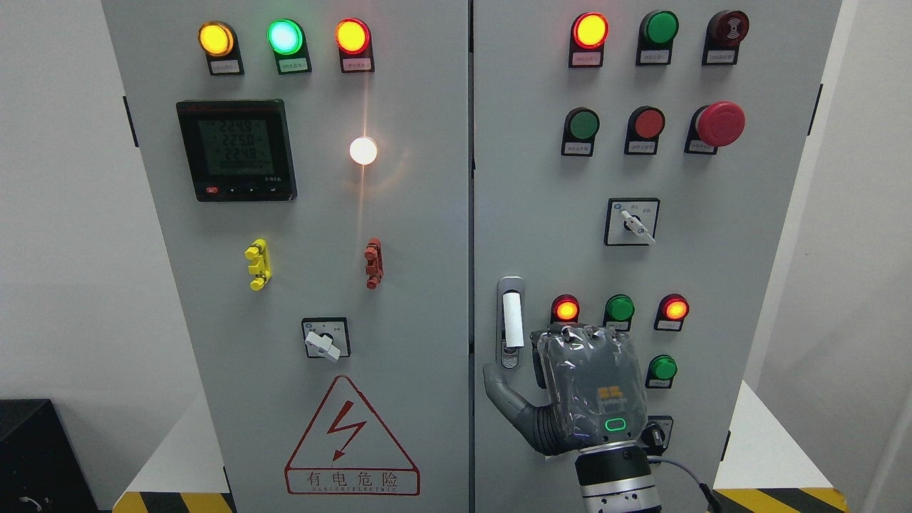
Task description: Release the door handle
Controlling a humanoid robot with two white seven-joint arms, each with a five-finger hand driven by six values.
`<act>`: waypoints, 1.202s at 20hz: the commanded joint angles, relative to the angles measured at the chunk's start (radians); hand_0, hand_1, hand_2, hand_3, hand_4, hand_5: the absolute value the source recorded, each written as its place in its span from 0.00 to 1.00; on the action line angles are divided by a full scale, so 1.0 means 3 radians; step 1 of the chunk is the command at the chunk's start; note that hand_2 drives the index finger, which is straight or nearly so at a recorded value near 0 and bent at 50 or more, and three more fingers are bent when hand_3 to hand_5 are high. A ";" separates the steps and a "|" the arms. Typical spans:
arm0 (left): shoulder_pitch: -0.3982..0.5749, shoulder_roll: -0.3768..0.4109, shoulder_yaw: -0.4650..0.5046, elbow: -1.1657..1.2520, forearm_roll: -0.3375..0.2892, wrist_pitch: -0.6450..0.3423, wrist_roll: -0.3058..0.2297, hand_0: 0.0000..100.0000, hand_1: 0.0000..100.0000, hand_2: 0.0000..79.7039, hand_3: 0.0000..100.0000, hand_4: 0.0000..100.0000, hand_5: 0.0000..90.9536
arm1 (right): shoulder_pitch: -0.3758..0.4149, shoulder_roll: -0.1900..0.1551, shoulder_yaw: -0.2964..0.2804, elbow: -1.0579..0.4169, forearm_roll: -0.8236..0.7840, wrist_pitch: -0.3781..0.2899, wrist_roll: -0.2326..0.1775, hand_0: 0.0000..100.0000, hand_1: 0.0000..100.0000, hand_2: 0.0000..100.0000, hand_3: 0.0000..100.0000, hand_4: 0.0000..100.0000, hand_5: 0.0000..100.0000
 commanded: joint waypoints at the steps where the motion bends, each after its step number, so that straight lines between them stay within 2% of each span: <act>1: -0.0087 0.0000 0.0000 0.0097 0.0004 0.0001 0.0000 0.12 0.56 0.00 0.00 0.00 0.00 | -0.0058 0.0010 0.0032 0.0167 -0.0005 0.0004 0.0001 0.25 0.33 0.96 1.00 1.00 1.00; 9: -0.0087 0.0000 0.0000 0.0097 -0.0001 0.0001 0.0000 0.12 0.56 0.00 0.00 0.00 0.00 | -0.0227 0.0010 0.0022 0.0285 -0.0010 0.0015 0.0001 0.25 0.33 0.96 1.00 1.00 1.00; 24: -0.0087 0.0000 0.0000 0.0097 -0.0001 0.0001 0.0000 0.12 0.56 0.00 0.00 0.00 0.00 | -0.0278 0.0010 0.0027 0.0362 -0.0005 0.0107 -0.0004 0.27 0.34 0.96 1.00 1.00 1.00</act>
